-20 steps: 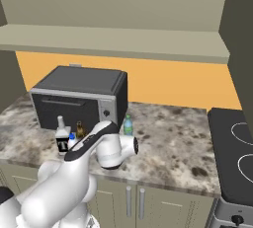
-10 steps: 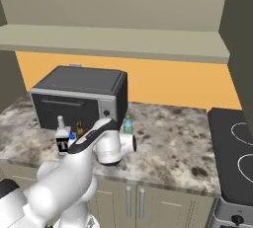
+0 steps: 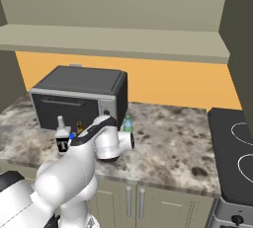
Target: Sort all alcoholic drinks to one cabinet, and non-alcoholic drinks to the other.
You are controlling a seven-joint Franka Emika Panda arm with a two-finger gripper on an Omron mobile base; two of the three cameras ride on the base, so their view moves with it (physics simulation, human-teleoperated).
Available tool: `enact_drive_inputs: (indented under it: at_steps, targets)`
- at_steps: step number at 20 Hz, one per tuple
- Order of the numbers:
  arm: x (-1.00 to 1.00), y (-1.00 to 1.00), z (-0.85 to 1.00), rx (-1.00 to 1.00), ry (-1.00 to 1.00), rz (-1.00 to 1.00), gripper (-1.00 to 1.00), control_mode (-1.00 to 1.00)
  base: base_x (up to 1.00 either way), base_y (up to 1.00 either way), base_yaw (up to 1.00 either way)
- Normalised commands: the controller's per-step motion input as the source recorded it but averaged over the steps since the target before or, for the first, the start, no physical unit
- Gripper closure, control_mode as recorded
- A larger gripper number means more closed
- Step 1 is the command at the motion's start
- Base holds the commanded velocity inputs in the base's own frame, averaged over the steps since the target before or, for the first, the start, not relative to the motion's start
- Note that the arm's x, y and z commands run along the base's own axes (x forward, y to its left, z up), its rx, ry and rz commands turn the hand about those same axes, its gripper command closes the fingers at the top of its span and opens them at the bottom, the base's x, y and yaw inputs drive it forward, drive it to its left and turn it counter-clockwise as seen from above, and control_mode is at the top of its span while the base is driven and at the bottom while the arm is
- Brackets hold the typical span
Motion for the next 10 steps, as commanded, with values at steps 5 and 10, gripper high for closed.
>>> enact_drive_inputs:
  at_steps: [5,10]
  targets:
    - [0.00,0.25,-0.15,0.00,0.00,0.00,1.00,-1.00,0.00,0.00,0.00]
    - [-0.02,0.11,-0.02,0.00,-0.01,-0.07,1.00,-1.00,0.00,0.00,0.00]
